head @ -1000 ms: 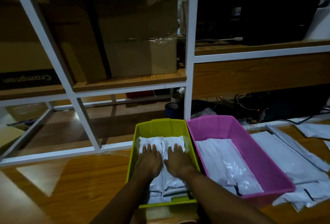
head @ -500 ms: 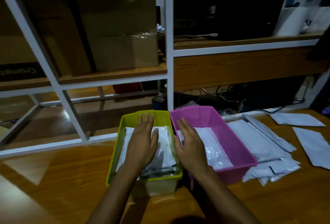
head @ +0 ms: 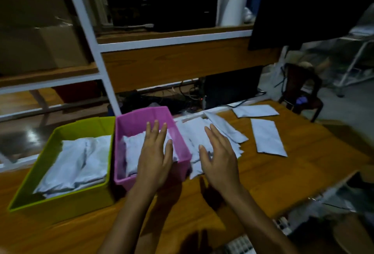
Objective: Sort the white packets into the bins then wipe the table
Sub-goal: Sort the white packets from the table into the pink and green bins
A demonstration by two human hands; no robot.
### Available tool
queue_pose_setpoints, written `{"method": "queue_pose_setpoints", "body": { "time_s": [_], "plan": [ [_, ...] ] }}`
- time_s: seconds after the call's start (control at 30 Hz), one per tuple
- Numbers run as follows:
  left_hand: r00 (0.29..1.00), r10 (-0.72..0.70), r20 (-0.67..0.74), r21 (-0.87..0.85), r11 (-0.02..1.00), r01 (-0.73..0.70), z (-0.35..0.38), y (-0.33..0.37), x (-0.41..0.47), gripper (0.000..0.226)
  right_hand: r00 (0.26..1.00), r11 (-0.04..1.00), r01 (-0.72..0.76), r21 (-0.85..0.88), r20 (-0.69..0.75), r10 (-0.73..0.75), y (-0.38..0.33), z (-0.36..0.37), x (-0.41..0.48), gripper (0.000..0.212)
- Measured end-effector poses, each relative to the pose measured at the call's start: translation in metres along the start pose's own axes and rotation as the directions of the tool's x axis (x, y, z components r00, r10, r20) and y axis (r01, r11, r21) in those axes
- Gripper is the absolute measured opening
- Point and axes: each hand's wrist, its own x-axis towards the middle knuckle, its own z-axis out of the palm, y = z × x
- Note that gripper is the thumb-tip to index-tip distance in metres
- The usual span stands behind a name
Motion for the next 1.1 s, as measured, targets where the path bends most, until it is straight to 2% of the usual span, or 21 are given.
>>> {"method": "queue_pose_setpoints", "body": {
  "time_s": [0.17,0.3,0.5,0.63,0.7,0.77,0.83,1.0,1.1],
  "plan": [
    [1.000,0.011,0.022,-0.012,1.000,-0.010,0.051,0.055,0.013,0.058,0.999,0.998,-0.035,-0.057,0.017,0.036,0.065,-0.054,0.009,0.057],
    [0.998,0.003,0.055,0.008,1.000,-0.003,0.092,0.073,0.032,0.056,0.996,0.992,-0.080,-0.093,0.027,0.083,0.114,-0.078,0.025,0.054],
    [0.982,-0.070,0.173,0.018,0.998,0.068,0.152,0.056,0.073,0.057,0.982,0.977,-0.179,-0.117,0.041,0.185,0.184,-0.075,0.070,0.050],
    [0.977,-0.061,0.203,0.096,0.994,0.042,0.177,0.025,0.086,0.053,0.970,0.959,-0.210,-0.190,0.082,0.228,0.218,-0.057,0.093,0.049],
    [0.958,-0.156,0.241,0.240,0.966,0.097,0.226,0.001,0.120,0.052,0.946,0.931,-0.265,-0.250,0.119,0.302,0.271,-0.040,0.129,0.050],
    [0.905,-0.343,0.250,0.423,0.880,0.217,0.236,-0.004,0.119,0.052,0.926,0.908,-0.284,-0.307,0.160,0.343,0.293,-0.035,0.134,0.052],
    [0.840,-0.487,0.239,0.466,0.817,0.340,0.255,-0.011,0.122,0.057,0.907,0.889,-0.277,-0.365,0.207,0.368,0.321,-0.027,0.146,0.052],
    [0.848,-0.483,0.219,0.467,0.815,0.343,0.278,-0.017,0.122,0.071,0.843,0.757,-0.185,-0.627,0.294,0.450,0.373,-0.008,0.156,0.062],
    [0.861,-0.456,0.225,0.474,0.823,0.312,0.281,-0.020,0.121,0.081,0.827,0.711,-0.250,-0.658,0.236,0.510,0.387,0.007,0.138,0.070]
  ]
}}
